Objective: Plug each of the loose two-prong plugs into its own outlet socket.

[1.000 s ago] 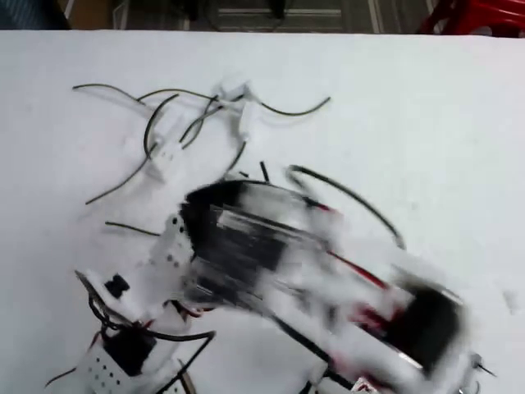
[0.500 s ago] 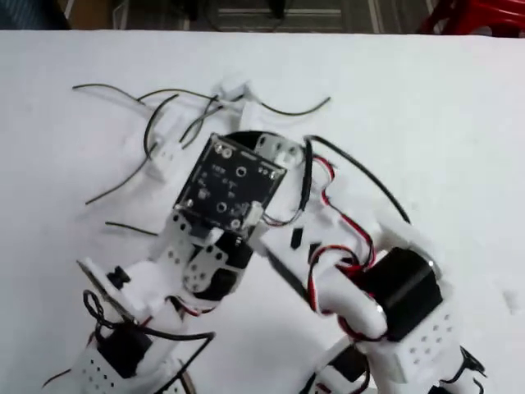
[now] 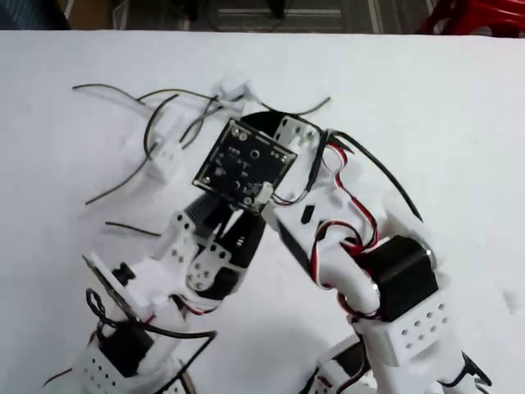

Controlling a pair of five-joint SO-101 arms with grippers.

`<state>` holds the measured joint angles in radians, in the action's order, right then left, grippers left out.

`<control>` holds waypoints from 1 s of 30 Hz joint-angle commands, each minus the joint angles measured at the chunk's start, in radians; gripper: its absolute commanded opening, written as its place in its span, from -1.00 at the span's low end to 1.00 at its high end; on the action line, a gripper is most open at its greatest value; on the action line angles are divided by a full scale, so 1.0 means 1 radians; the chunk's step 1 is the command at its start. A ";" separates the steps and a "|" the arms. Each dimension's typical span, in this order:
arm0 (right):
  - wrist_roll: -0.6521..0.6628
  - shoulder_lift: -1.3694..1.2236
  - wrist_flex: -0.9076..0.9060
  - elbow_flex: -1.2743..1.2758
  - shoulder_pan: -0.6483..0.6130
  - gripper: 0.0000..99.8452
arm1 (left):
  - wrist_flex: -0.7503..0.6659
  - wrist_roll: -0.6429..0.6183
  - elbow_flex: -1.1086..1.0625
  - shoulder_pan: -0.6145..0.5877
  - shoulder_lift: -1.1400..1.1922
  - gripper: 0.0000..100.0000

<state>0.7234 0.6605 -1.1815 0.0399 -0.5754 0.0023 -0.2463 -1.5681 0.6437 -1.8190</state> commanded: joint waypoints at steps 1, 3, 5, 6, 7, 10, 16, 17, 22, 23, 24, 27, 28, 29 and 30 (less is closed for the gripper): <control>0.012 -0.016 0.004 0.015 0.036 -0.96 | -0.006 0.012 0.058 0.010 -0.008 -0.95; 0.012 -0.016 0.004 0.015 0.048 -0.96 | -0.006 0.012 0.058 0.010 -0.008 -0.95; 0.012 -0.016 0.004 0.017 0.061 -0.96 | -0.006 0.012 0.058 0.010 -0.008 -0.95; 0.012 -0.016 0.004 0.017 0.067 -0.96 | -0.006 0.012 0.058 0.010 -0.008 -0.95; 0.012 -0.016 0.004 0.015 0.070 -0.96 | -0.006 0.012 0.058 0.010 -0.008 -0.95; 0.012 -0.005 0.004 0.008 0.062 -0.96 | -0.006 0.012 0.058 0.010 -0.008 -0.95; 0.012 0.001 -0.018 -0.127 0.007 -0.96 | -0.003 0.012 0.058 0.010 -0.008 -0.95; 0.012 -0.001 -0.028 -0.155 -0.007 -0.96 | -0.002 0.012 0.058 0.010 -0.008 -0.95; 0.006 -0.001 -0.051 -0.255 -0.074 -0.96 | 0.002 0.012 0.040 0.008 -0.008 -0.95; 0.006 -0.001 -0.051 -0.269 -0.079 -0.96 | 0.000 0.012 0.034 0.008 -0.008 -0.95; 0.005 -0.001 -0.050 -0.284 -0.079 -0.96 | 0.000 0.012 0.029 0.008 -0.008 -0.95; 0.005 -0.001 -0.050 -0.311 -0.076 -0.96 | 0.000 0.012 0.026 0.008 -0.008 -0.95; 0.005 -0.001 -0.050 -0.316 -0.074 -0.96 | 0.000 0.015 0.026 0.008 -0.008 -0.95; 0.005 -0.001 -0.050 -0.318 -0.074 -0.96 | 0.000 0.018 0.026 0.008 -0.008 -0.94; 0.005 0.001 -0.050 -0.318 -0.074 -0.96 | 0.000 0.018 0.026 0.008 -0.008 -0.94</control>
<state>0.7265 0.6483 -1.2306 -0.2394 -0.6521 0.0008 -0.2447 -1.5635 0.6437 -1.8236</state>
